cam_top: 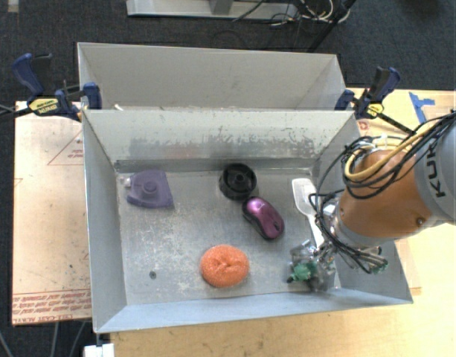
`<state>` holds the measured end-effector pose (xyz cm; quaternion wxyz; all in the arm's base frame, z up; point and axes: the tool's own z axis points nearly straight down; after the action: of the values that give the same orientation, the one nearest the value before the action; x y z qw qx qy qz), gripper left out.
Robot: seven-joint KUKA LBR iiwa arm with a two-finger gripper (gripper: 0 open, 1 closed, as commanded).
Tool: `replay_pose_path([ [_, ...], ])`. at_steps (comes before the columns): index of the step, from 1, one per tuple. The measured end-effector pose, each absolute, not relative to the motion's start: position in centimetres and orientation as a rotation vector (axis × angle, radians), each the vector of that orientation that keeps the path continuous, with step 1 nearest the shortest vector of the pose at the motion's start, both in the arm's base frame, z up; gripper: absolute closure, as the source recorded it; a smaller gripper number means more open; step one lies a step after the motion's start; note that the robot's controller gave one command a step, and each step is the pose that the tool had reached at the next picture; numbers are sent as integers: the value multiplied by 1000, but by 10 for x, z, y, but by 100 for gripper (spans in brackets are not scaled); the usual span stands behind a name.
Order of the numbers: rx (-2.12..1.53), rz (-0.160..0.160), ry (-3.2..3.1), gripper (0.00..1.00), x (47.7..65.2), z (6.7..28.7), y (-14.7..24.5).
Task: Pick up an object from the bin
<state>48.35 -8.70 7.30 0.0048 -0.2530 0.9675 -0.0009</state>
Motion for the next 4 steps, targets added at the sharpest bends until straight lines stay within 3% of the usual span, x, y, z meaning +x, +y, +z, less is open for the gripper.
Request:
replay_pose_path([
  [4, -792, -4, 3029, 100, 484, 73, -87],
])
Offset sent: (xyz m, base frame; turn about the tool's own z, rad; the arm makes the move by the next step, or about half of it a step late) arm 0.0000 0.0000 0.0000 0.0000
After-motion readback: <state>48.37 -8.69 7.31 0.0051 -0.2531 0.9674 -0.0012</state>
